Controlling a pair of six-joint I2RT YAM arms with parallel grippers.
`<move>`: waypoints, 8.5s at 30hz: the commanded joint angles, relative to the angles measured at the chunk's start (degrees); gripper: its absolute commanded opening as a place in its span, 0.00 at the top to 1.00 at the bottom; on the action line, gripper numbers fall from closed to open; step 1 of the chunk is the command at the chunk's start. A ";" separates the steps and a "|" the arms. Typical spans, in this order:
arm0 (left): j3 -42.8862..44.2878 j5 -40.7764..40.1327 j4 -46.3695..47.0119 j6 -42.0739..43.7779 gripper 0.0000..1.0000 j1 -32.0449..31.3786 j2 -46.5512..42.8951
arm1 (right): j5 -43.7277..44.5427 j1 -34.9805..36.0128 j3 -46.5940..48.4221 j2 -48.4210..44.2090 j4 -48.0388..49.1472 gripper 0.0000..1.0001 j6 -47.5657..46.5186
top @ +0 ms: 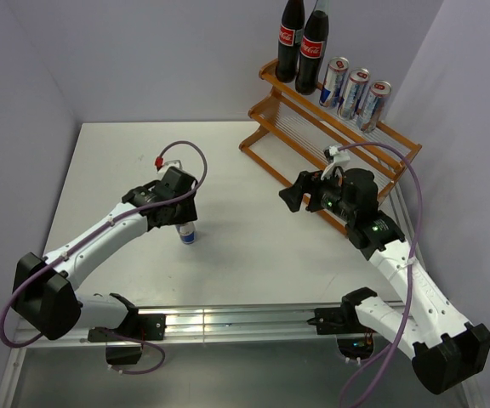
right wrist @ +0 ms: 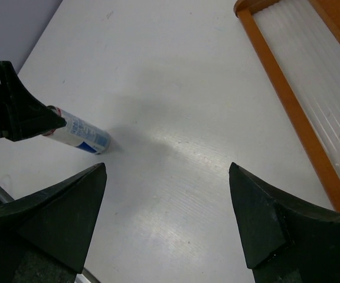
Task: Place and organize the beverage onto the shelf
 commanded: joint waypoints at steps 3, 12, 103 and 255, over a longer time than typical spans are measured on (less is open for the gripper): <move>0.74 1.09 0.71 1.07 0.52 -0.37 0.74 | -1.55 0.29 -0.05 -1.09 2.03 0.09 -0.18; 3.56 5.20 0.26 2.38 1.00 -0.72 -2.95 | -8.30 1.43 -2.25 0.14 4.84 0.09 -2.47; -5.58 -13.14 11.60 9.24 0.01 -0.46 -37.14 | 21.12 14.36 -4.27 -3.45 18.91 1.00 -9.41; 11.29 -0.31 -9.75 18.03 0.00 19.05 -33.36 | 32.91 3.54 11.20 -25.52 -36.38 0.00 -4.76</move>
